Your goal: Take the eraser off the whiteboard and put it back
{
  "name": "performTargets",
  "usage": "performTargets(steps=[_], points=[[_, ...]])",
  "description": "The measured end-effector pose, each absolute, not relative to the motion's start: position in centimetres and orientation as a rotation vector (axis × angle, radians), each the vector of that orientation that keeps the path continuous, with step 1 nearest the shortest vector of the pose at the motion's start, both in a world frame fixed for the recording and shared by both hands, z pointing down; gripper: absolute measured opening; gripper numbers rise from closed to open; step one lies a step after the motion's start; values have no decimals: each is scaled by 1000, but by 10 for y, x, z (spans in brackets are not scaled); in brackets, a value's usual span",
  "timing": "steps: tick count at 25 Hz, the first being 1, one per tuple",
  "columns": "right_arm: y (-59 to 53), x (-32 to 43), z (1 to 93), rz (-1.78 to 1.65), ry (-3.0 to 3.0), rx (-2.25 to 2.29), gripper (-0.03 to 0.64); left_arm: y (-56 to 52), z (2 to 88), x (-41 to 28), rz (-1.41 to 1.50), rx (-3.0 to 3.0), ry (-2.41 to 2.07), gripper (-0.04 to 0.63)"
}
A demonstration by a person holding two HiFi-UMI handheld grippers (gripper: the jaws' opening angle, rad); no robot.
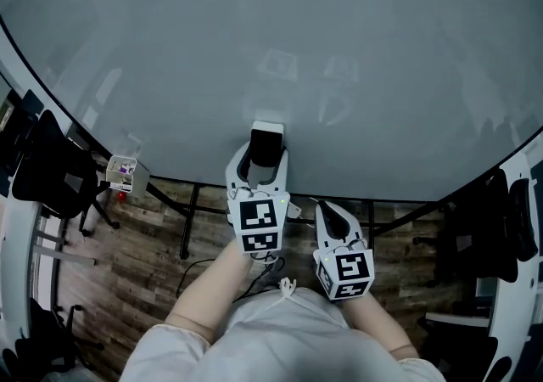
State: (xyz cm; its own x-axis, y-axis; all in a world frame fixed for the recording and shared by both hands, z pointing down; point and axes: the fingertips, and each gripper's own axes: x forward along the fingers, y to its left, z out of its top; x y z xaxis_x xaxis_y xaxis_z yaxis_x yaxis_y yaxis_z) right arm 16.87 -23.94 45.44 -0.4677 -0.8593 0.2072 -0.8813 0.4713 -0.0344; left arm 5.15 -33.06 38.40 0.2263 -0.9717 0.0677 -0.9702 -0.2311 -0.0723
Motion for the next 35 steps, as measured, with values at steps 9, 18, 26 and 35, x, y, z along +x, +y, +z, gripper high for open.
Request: performTargets(steps=[9,18,26,35], points=[[-229,169,459,217,-2537,1539,28,-286,402,55,-160,-2516,1820,262],[-222,166,467,256,-2524,1559,28,-236,463,49,-273,-2605,1851,262],[-214,166,469,262,-2518,1575,28,-222,462,51,-227,-2625,1847,262],[-209,165,467,259,-2518,1579,28,-216,453,57,-191,-2633,1818,262]])
